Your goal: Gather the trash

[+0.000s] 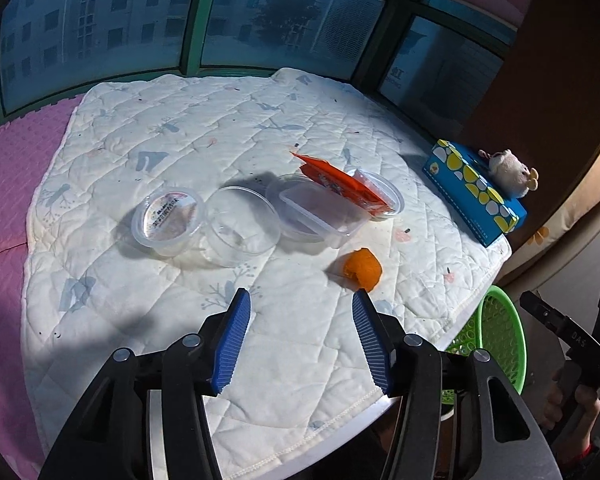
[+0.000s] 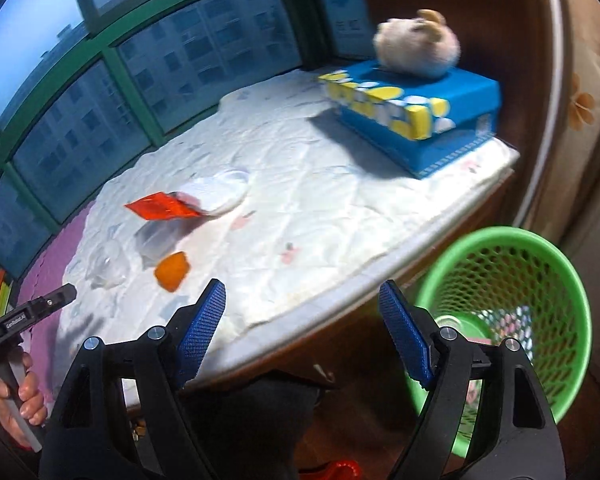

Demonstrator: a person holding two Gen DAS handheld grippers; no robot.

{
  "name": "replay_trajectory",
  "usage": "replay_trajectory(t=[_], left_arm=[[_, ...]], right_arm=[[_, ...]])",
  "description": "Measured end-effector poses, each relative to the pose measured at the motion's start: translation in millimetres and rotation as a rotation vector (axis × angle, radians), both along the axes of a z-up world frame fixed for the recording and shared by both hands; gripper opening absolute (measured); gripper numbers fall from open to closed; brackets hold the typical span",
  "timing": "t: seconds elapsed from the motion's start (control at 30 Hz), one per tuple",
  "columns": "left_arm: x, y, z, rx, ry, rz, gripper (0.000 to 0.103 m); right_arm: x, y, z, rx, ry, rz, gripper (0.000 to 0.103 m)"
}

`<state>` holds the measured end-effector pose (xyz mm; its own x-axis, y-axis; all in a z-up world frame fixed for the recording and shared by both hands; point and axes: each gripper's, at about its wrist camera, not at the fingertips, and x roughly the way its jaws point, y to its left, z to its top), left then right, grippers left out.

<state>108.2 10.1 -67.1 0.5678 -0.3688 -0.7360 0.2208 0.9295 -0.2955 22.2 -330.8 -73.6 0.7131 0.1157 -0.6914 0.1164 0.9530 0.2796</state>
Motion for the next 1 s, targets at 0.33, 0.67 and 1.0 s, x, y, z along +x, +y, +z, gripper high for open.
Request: replay_trajectory(t=[0.33, 0.67, 1.0], left_arm=[[38, -7, 18, -0.084, 0.014, 0.006, 0.052], [95, -54, 14, -0.146, 0.108, -0.005, 0.052], [132, -64, -10, -0.212, 0.214, 0.03, 0.05]], right_arm=[[40, 39, 6, 0.018, -0.01, 0.095, 0.079], [59, 42, 7, 0.019, -0.014, 0.124, 0.079], [80, 43, 6, 0.018, -0.011, 0.149, 0.079]])
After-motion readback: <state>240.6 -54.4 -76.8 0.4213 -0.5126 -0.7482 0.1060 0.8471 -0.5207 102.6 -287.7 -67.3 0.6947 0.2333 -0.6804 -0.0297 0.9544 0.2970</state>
